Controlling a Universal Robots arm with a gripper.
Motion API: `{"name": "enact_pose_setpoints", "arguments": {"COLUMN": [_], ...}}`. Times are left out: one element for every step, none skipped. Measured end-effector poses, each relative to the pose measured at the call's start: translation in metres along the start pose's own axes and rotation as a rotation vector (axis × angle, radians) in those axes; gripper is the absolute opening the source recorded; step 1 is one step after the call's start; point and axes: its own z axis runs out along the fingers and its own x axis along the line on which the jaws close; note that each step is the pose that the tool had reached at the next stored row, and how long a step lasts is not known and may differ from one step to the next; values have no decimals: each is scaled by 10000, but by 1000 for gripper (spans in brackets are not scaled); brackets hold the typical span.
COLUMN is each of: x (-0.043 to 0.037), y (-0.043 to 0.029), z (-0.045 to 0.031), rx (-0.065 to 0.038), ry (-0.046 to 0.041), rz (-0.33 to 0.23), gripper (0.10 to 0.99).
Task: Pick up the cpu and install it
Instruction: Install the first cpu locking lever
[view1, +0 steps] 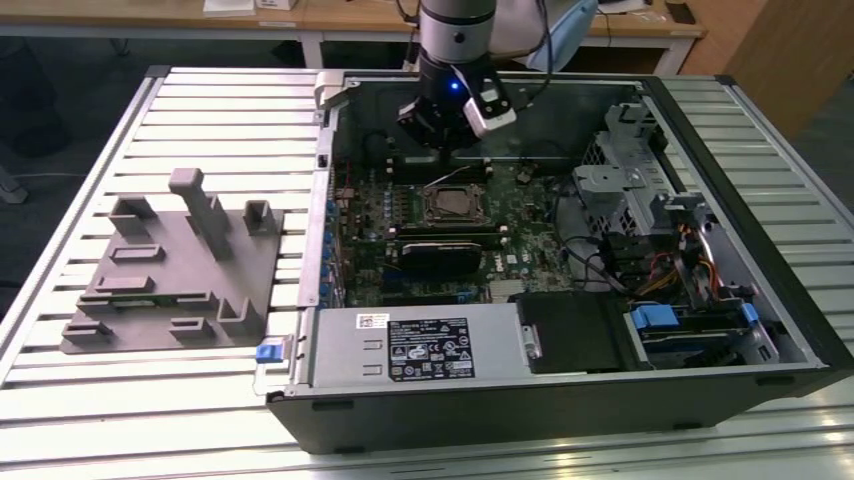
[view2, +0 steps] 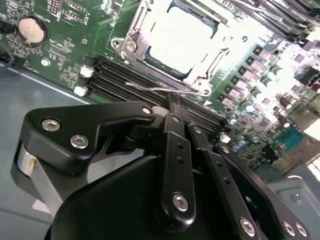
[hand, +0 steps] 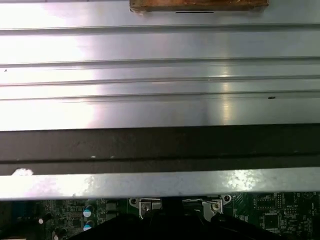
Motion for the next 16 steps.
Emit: {"name": "enact_pose_setpoints", "arguments": {"x": [-4,-9,-18,-31,-46,-58,-67,-71,-72,-74,-75,-78,-83,-89,-97,-106], "y": [3,7,14,20,25,31,33,34,35,35,34,35,35,36,39,42], "z": [4,9,15,20,26,31,36,42,48,54,60,66,73,80,86,92], "rx": [-1,0,0,2,2,3,2,1,2,3,3,2,5,10,16,17], "ry": [0,1,1,1,1,1,0,0,0,2,4,6,7,7,7,6], "rz": [-8,-23,-30,-30,-30,-29,-30,-31,-41,-70,-105,-132,-141,-141,-141,-141], "gripper": [106,106,106,106,106,106,106,106,106,106,106,106,106,106,106,106]}}
